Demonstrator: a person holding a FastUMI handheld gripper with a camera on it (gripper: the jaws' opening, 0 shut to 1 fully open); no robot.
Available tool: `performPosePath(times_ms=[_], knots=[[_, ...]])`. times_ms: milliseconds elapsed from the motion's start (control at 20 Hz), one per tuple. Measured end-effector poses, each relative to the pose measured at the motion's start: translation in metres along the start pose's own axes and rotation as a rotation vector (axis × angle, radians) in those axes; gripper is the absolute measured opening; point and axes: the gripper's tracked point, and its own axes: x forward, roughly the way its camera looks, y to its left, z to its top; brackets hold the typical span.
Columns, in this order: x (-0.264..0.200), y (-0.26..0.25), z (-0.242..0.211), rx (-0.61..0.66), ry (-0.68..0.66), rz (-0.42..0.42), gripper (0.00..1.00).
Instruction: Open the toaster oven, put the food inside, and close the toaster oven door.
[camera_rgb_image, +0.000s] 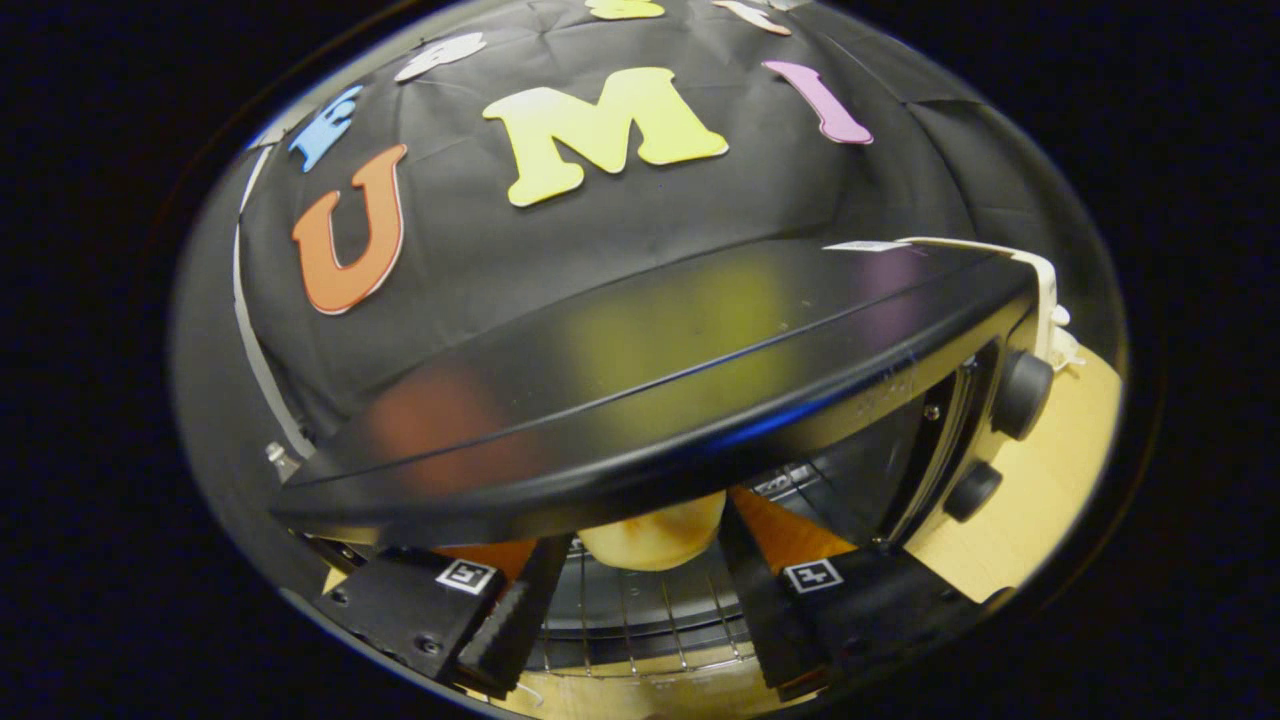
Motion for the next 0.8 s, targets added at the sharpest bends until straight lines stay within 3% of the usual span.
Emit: performPosePath(times_ms=[300,450,800], knots=[[-0.01,0.0,-0.001,0.163,0.067,0.098,0.97],[-0.022,-0.014,-0.005,0.137,0.074,0.054,1.0],[-0.082,-0.01,0.005,0.042,0.047,0.083,1.0]])
